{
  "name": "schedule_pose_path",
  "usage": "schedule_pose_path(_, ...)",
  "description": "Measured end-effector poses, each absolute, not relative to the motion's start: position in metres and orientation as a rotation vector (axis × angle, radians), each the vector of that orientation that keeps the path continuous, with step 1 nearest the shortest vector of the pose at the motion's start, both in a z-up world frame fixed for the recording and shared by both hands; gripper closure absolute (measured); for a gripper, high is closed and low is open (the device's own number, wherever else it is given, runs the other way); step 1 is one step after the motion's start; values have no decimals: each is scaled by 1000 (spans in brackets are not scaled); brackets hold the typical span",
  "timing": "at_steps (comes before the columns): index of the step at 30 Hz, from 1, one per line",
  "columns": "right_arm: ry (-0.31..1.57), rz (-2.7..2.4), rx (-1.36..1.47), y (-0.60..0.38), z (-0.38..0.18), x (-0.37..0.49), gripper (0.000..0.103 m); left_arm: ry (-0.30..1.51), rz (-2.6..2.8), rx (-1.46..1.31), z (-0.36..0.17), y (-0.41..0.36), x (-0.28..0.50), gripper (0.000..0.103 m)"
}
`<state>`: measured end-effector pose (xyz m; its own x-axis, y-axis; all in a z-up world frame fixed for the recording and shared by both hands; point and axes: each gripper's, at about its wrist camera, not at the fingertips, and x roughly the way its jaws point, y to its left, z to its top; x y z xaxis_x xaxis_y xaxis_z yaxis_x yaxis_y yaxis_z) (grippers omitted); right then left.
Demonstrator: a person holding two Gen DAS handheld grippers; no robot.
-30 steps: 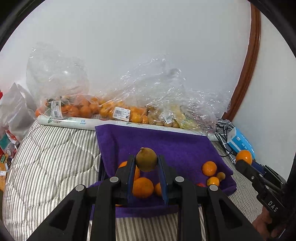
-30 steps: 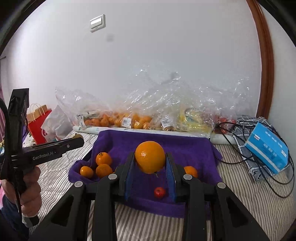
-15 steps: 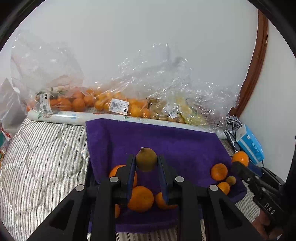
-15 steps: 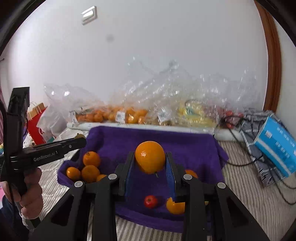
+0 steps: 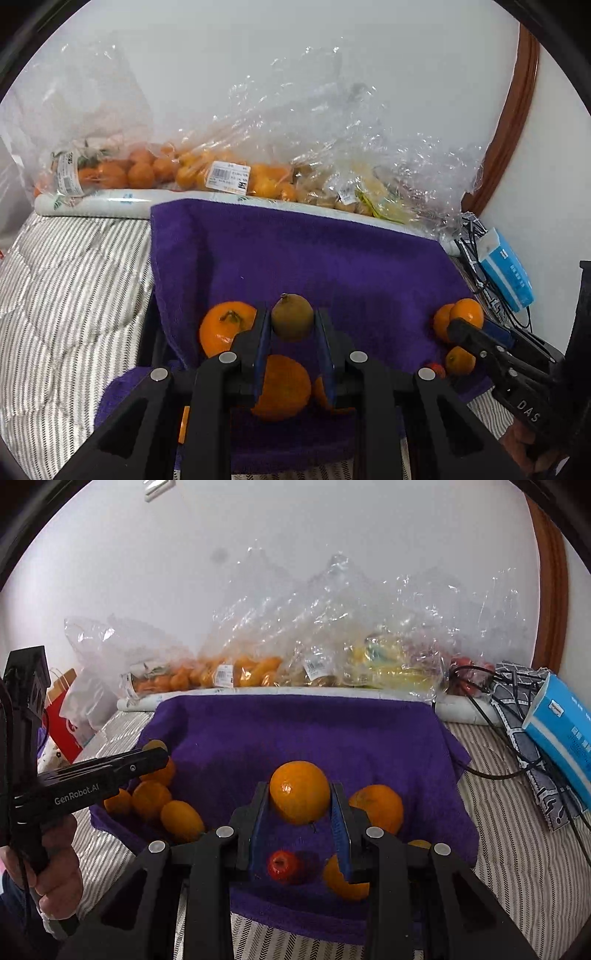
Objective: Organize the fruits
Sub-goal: 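Lower the orange onto the towel and open the right tool while the left tool releases the yellow fruit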
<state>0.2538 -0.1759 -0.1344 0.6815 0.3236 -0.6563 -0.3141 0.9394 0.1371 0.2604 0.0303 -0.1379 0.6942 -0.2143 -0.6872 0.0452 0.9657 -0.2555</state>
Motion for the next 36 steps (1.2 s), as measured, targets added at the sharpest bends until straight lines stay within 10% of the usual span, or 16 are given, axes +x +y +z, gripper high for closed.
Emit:
schedule_pose_path(22,759,342,-75,-165,-144,251,70,817,-166,-202,-146,23,262,70)
schedule_pose_path(36,620,231,9,-183,-72,211,41,765,-124,-89,-94,10,221,45)
